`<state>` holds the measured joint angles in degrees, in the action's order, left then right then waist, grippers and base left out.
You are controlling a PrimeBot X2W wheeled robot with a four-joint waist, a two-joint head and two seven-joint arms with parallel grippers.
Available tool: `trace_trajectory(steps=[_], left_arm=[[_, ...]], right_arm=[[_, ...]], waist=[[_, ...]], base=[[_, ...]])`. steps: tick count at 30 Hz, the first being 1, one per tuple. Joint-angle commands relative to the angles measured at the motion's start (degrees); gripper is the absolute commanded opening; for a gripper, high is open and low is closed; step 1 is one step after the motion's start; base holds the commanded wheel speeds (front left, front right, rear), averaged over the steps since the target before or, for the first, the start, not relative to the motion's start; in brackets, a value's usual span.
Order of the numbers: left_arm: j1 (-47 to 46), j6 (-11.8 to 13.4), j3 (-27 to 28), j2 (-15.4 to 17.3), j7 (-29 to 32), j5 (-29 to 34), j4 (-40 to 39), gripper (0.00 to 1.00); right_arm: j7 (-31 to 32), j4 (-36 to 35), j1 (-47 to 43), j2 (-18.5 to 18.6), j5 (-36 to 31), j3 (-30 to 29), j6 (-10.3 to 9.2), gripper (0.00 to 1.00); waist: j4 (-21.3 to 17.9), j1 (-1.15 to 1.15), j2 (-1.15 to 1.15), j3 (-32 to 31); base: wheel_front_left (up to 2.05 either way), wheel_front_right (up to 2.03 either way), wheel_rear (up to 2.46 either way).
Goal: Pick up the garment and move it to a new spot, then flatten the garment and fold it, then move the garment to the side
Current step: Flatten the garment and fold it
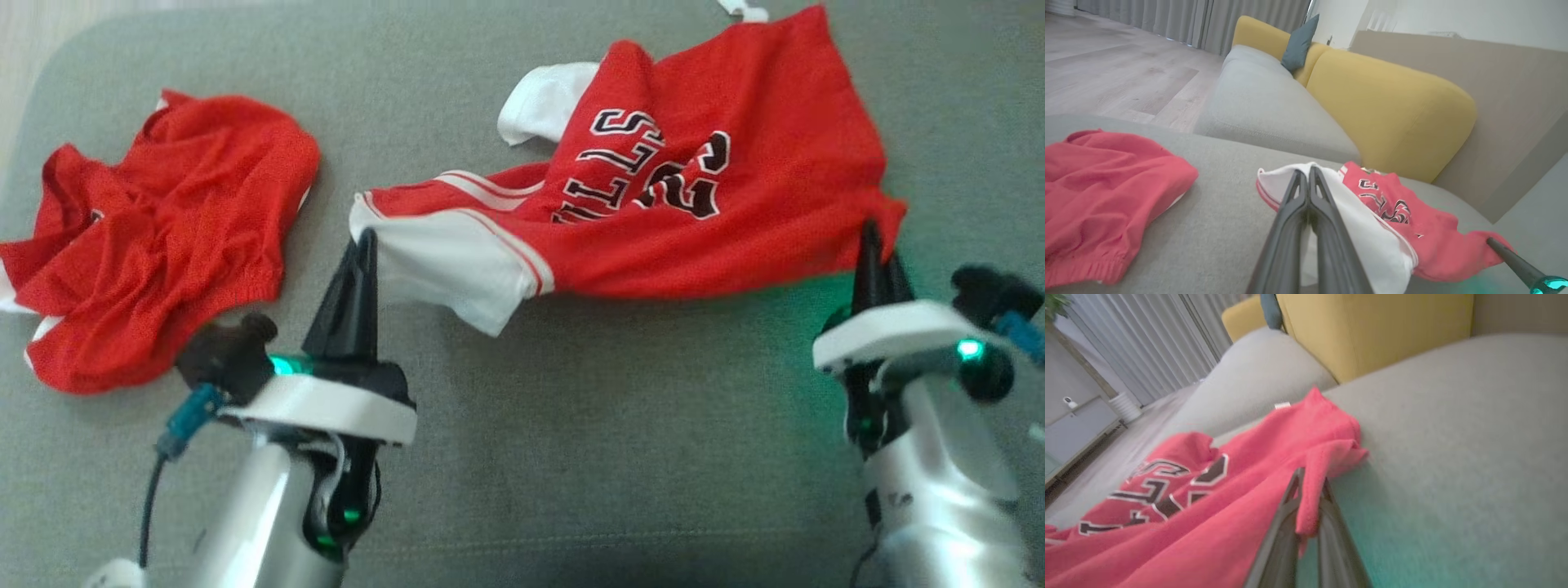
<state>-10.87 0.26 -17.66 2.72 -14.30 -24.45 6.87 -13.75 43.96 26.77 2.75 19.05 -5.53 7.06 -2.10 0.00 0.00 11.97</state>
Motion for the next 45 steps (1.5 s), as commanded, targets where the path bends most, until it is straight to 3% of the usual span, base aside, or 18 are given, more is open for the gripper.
trace_trajectory(steps=[1, 4, 13, 26, 30, 35, 40, 45], left_arm=[[-3.4, -0.4, 2.3, 0.2, -0.7, -0.2, -2.8, 0.0], [-7.0, -1.2, 3.5, 0.2, -0.7, -1.9, -4.1, 0.0], [-20.6, -0.9, 5.6, 0.2, 1.7, -7.2, -9.7, 0.0], [-22.0, 4.2, 6.6, 1.7, 11.6, -8.8, -22.0, 0.0], [-24.9, 4.0, 6.6, 3.0, 14.2, -8.9, -20.0, 0.0], [-35.3, 2.0, 7.2, 5.5, 17.1, -9.1, -9.4, 0.0], [-50.1, -1.0, 7.5, 7.3, 15.2, -7.3, 5.1, 0.0], [-65.1, -1.9, 9.0, 6.9, 8.7, -5.9, 17.4, 0.0]], right_arm=[[0.3, -3.6, 3.0, 0.1, -1.0, 1.3, 0.43, 0.0], [4.5, -11.5, 4.2, 0.2, -3.3, 1.0, 0.43, 0.0], [20.5, -37.2, 7.2, 2.8, -0.4, 3.3, 0.43, 0.0], [34.9, -56.7, 4.8, 0.3, -1.0, -2.9, 0.43, 0.0], [35.9, -55.7, 7.3, 0.2, -1.4, -3.8, 0.43, 0.0], [34.2, -46.7, 17.3, 0.1, -3.4, -3.6, 0.43, 0.0], [26.7, -32.0, 32.4, 0.1, -6.2, -1.4, 0.43, 0.0], [14.5, -17.9, 48.4, 0.5, -7.6, -1.6, 0.43, 0.0]], waist=[[-0.7, 0.0, 0.0, -1.2], [-1.2, 0.0, 0.0, -3.2], [-2.3, 0.0, 0.0, -10.9], [-1.9, 0.0, 0.0, -13.5], [-1.9, 0.0, 0.0, -11.7], [-2.5, 0.0, 0.0, -4.4], [-3.2, 0.0, 0.0, 3.3], [-2.5, 0.0, 0.0, 8.5]], base=[[0.0, 0.0, 0.0], [0.0, 0.0, 0.0], [0.0, 0.0, 0.0], [0.0, 0.0, 0.0], [0.0, 0.0, 0.0], [0.0, 0.0, 0.0], [0.0, 0.0, 0.0], [0.0, 0.0, 0.0]])
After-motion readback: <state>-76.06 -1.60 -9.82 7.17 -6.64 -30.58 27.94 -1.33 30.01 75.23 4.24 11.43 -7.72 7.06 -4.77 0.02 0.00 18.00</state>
